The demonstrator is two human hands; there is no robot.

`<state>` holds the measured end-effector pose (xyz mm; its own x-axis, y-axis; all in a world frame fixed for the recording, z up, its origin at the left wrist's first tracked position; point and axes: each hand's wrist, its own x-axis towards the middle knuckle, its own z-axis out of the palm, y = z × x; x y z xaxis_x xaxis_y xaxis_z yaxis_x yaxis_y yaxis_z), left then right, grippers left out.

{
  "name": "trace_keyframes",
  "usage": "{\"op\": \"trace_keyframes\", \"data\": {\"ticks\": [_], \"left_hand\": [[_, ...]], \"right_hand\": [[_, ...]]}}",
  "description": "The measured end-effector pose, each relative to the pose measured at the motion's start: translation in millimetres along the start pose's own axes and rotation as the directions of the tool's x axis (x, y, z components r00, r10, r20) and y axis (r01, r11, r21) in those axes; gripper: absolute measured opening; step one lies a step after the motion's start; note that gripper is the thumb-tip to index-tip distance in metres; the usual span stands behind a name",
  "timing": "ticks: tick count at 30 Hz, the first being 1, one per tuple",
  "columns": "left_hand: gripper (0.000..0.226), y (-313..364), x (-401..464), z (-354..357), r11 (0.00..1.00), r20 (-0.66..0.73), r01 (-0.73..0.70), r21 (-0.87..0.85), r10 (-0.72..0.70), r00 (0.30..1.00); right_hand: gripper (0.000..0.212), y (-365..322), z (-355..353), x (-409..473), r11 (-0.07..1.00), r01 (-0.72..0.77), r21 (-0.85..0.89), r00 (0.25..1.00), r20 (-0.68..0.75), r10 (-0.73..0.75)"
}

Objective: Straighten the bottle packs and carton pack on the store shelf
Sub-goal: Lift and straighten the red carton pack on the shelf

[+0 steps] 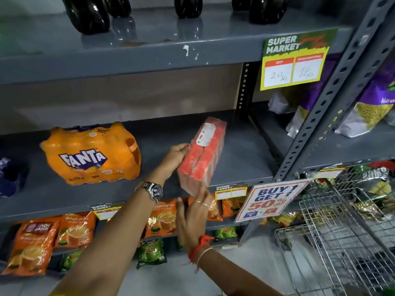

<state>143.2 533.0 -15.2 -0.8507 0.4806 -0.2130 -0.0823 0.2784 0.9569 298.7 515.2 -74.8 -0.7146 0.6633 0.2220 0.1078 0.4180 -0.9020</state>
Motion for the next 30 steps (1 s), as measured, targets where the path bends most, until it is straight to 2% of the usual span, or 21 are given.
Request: {"op": "trace_keyframes", "data": {"ticks": [2,3,5,7,9,11,13,15,16,18,20,22,23,26,30], "left_hand": [[0.029,1,4,-11,1.0,-0.181,-0.016,-0.017,0.013,0.983],[0.028,2,1,-16,0.999,-0.255,-0.032,-0.022,0.025,0.967],[0.031,-2,-13,-23,0.996,-0.37,-0.086,-0.032,0.069,0.926],[0.041,-9,-38,-18,0.983,-0.449,-0.149,-0.111,0.084,0.889],[0.053,-17,-62,-3,0.956,-0.415,-0.156,-0.248,0.041,0.909],[0.056,-23,-73,13,0.934,-0.304,-0.123,-0.337,0.016,0.953],[0.047,-23,-71,19,0.935,-0.259,-0.102,-0.34,0.011,0.966],[0.046,-19,-61,14,0.943,-0.252,-0.056,-0.329,-0.031,0.967],[0.047,-19,-54,11,0.944,-0.236,-0.033,-0.329,-0.048,0.971],[0.044,-19,-43,1,0.948,-0.192,-0.002,-0.319,-0.063,0.979],[0.043,-21,-33,-5,0.948,-0.157,0.019,-0.317,-0.072,0.985],[0.037,-20,-24,-8,0.946,-0.134,0.021,-0.324,-0.068,0.989],[0.035,-19,-22,-11,0.944,-0.137,0.015,-0.33,-0.064,0.988],[0.03,-17,-16,-11,0.942,-0.103,0.036,-0.334,-0.074,0.992],[0.011,-20,-12,-11,0.945,-0.089,0.033,-0.326,-0.065,0.994]], "right_hand": [[0.069,-12,2,1,0.997,0.063,0.05,0.979,0.189,-0.072],[0.064,-9,2,8,0.993,0.094,0.069,0.979,0.175,-0.105],[0.044,-3,-7,30,0.986,0.036,0.163,0.995,0.089,-0.051],[0.027,2,-23,66,0.967,-0.064,0.245,0.989,-0.111,0.094],[0.032,10,-39,110,0.948,-0.143,0.285,0.941,-0.259,0.22],[0.04,16,-55,154,0.944,-0.207,0.257,0.915,-0.29,0.28],[0.046,17,-67,194,0.899,-0.299,0.32,0.915,-0.171,0.365],[0.048,16,-75,223,0.815,-0.396,0.422,0.905,0.031,0.424],[0.048,17,-77,233,0.803,-0.426,0.417,0.9,0.104,0.423],[0.042,24,-82,241,0.86,-0.42,0.288,0.907,0.158,0.39],[0.029,31,-88,236,0.886,-0.391,0.249,0.92,0.118,0.373],[0.013,34,-97,223,0.858,-0.39,0.334,0.919,0.084,0.385],[0.012,37,-97,218,0.848,-0.382,0.368,0.92,0.06,0.388],[0.035,45,-100,198,0.85,-0.333,0.409,0.914,-0.083,0.398],[0.041,49,-101,187,0.862,-0.326,0.387,0.901,-0.147,0.407]]}}
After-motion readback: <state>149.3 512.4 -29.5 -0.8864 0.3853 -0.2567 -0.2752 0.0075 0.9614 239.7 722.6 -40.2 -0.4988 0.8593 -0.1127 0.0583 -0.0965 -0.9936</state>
